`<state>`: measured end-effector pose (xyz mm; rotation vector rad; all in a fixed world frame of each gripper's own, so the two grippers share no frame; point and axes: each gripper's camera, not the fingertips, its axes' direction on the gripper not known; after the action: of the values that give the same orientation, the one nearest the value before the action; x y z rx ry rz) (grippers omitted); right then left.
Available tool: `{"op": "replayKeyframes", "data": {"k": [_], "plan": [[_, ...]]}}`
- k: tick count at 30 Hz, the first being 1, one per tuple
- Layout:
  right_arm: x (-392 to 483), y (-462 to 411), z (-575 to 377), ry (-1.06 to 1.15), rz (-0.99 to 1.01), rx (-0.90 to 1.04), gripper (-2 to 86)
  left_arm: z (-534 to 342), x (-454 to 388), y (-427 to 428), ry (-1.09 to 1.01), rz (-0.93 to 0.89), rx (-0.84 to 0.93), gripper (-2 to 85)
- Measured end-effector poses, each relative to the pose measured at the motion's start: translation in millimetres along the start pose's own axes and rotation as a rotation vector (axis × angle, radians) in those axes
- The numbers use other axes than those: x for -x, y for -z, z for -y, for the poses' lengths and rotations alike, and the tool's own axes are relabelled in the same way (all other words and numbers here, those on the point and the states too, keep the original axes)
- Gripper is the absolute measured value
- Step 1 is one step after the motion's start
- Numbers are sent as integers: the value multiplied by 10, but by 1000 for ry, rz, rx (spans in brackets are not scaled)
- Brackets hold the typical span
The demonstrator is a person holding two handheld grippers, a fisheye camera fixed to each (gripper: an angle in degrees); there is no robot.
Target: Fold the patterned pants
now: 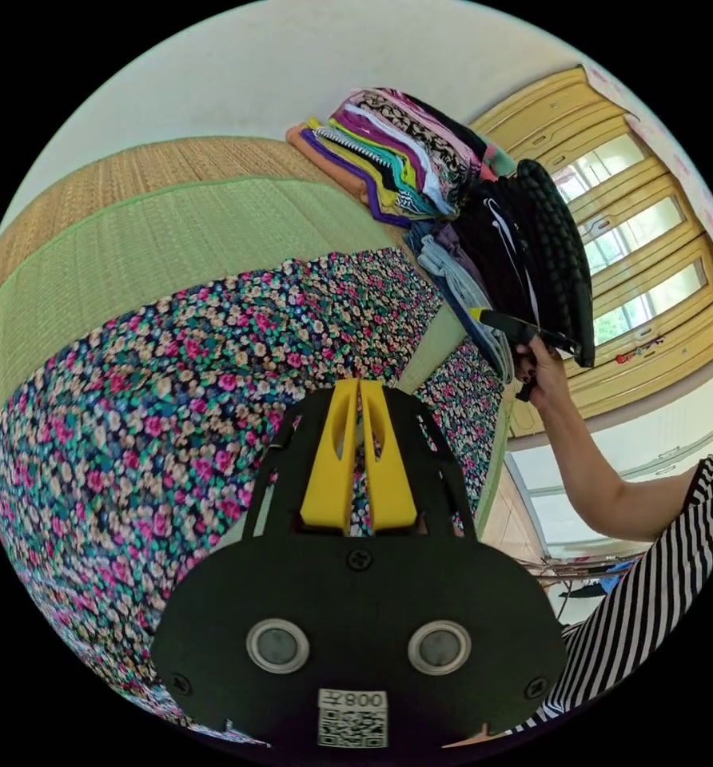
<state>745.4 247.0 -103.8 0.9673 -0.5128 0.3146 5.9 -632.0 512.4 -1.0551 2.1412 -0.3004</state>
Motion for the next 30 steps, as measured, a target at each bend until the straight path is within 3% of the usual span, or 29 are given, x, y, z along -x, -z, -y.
{"op": "replayKeyframes", "data": {"k": [5,7,13,18,23,30], "plan": [[-27,-508,-334,-36,-74,157,-1,-721,635,412,161,179,51,1],[-14,-510,-306,-64,-39,118,0,-909,826,521,210,102,35,1],[543,-688,91,75,-46,35,0,-1414,1186,1005,249,179,-28,1],[810,-1419,383,109,-88,185,-2,-1970,1642,1341,360,317,-21,1],[875,-1625,284,55,-70,152,-2,-2586,2004,1648,414,230,-39,1],[1146,-1582,-10,26,-84,75,0,-3177,2307,2240,428,270,-89,1]]}}
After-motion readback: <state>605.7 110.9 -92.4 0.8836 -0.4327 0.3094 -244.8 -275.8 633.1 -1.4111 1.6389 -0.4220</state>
